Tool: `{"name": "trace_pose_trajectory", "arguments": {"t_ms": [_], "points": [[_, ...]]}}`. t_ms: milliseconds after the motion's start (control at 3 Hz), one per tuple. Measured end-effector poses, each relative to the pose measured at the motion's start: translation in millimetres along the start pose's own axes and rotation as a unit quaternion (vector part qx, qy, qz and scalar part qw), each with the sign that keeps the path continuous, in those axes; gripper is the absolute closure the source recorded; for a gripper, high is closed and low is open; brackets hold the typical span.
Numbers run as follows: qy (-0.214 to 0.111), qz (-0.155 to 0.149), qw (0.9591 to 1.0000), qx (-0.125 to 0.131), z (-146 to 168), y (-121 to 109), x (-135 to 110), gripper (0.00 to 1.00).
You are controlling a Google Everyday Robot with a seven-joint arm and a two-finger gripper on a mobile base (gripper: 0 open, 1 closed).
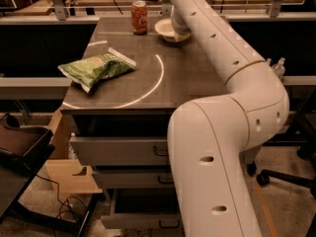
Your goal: Move paper bowl near coke can
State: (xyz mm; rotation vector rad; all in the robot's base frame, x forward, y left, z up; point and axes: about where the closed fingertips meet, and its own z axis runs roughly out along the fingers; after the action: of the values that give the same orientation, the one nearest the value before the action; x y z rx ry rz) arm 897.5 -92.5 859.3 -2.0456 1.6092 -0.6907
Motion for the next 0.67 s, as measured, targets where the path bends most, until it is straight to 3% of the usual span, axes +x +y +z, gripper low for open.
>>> {"name": "trace_pose_trajectory", "arguments": {"t_ms": [667], "points": [[-0.001,0.000,1.0000,-0.003,7.4,2.0,-1.8,0.59]]}}
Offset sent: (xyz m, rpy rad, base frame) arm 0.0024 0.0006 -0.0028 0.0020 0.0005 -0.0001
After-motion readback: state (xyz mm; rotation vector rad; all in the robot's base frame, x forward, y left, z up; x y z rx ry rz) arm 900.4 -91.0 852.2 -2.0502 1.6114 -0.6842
